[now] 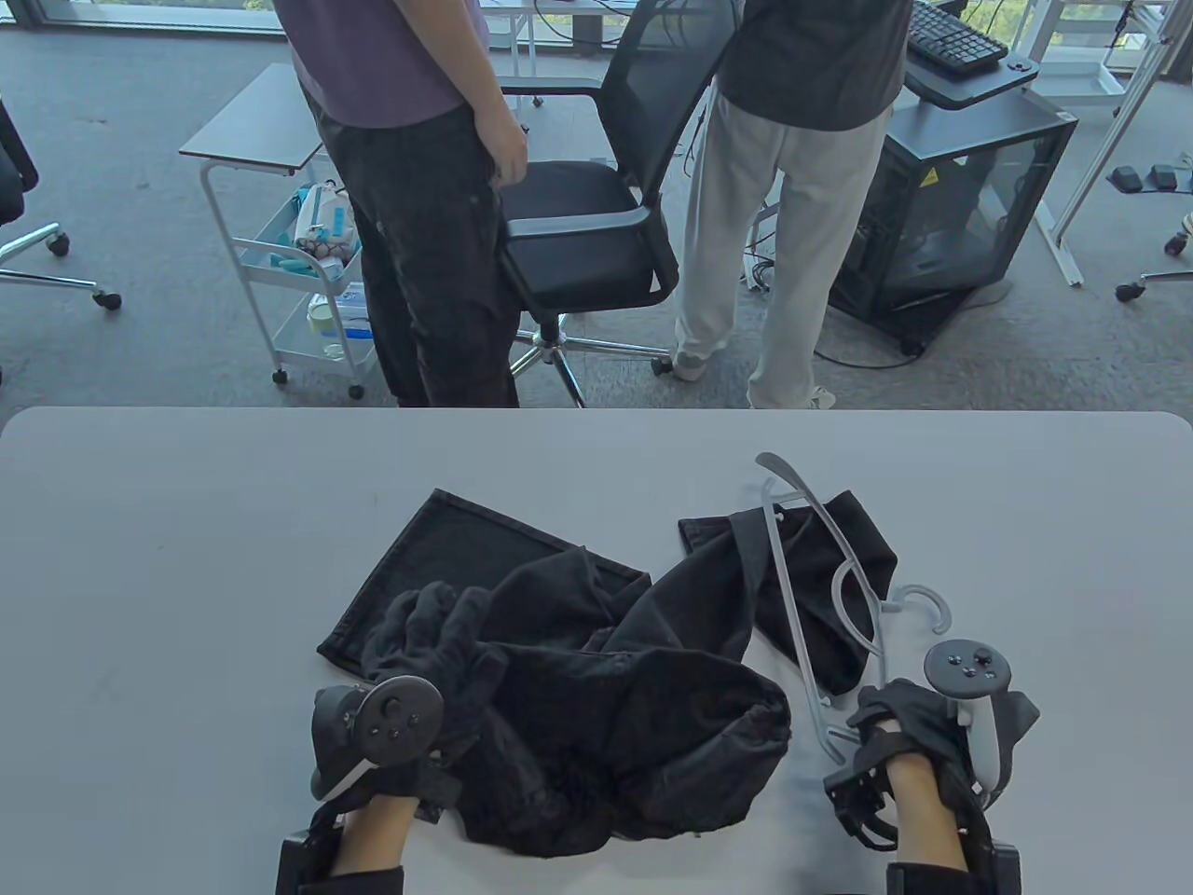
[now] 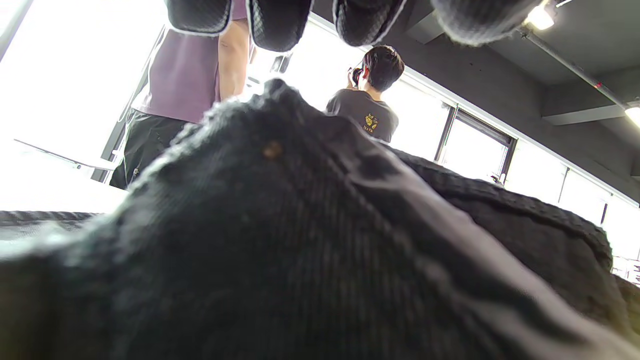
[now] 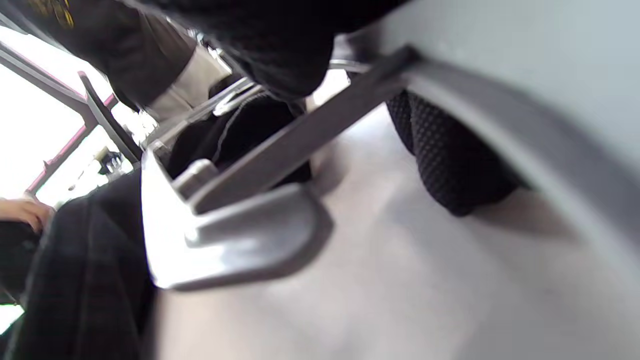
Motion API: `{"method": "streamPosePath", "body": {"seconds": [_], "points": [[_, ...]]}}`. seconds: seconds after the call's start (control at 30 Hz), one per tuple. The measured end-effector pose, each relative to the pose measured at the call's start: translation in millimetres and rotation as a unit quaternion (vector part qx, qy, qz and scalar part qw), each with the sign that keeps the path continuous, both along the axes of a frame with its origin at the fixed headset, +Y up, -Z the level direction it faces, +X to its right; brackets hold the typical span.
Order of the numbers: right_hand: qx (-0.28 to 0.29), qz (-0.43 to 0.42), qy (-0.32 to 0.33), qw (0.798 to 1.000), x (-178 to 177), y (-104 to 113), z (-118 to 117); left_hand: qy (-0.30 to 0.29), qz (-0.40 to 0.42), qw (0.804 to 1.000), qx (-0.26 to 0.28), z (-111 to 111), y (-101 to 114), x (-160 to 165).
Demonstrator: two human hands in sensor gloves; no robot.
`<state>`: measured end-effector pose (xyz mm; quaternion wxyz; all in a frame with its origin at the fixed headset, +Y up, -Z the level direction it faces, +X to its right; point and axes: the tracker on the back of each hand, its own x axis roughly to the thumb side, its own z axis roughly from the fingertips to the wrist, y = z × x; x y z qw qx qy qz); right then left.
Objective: Remove trousers from gray hanger
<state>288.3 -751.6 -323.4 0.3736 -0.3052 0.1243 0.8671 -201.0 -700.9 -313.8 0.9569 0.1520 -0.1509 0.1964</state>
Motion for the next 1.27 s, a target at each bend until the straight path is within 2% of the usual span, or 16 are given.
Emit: {"method": "streamPosePath", "body": {"seconds": [0.2,0.27,0.37,0.43,0.47,0.6,0.73,0.97,1.13,1.27], "points": [[0.002,0.047,0.023,0.999,-2.4,14.8,2.4,0.000,-0.005,1.000,-0.003,0.6,1.1,0.0],[0.030,0.063,0.029,0.997,-3.3,22.3,3.6,0.002,0.003,1.000,-0.005,-0.5,1.8,-0.5],[0.119,0.073,0.042,0.989,-5.1,35.1,5.6,0.000,0.006,1.000,-0.010,-3.0,2.7,1.4],[0.188,0.073,0.059,0.978,-9.0,44.4,7.4,-0.005,0.002,1.000,-0.010,-2.8,3.6,4.0],[0.204,0.075,0.063,0.974,-12.1,48.5,8.8,-0.008,-0.003,1.000,-0.010,-2.0,3.9,5.3],[0.232,0.075,0.133,0.961,-31.8,58.5,11.2,-0.009,-0.013,1.000,-0.008,0.8,5.0,7.2],[0.308,0.081,0.231,0.919,-60.4,66.4,14.2,-0.008,-0.015,1.000,-0.018,4.5,5.8,8.4],[0.259,0.104,0.338,0.899,-99.5,64.6,18.4,-0.011,-0.033,0.998,-0.045,10.7,2.6,12.8],[0.247,0.105,0.347,0.898,-108.3,60.5,17.5,-0.012,-0.038,0.998,-0.053,15.1,0.6,12.9],[0.244,0.101,0.325,0.908,-103.4,57.5,14.2,-0.010,-0.040,0.998,-0.055,17.7,0.5,12.5]]}}
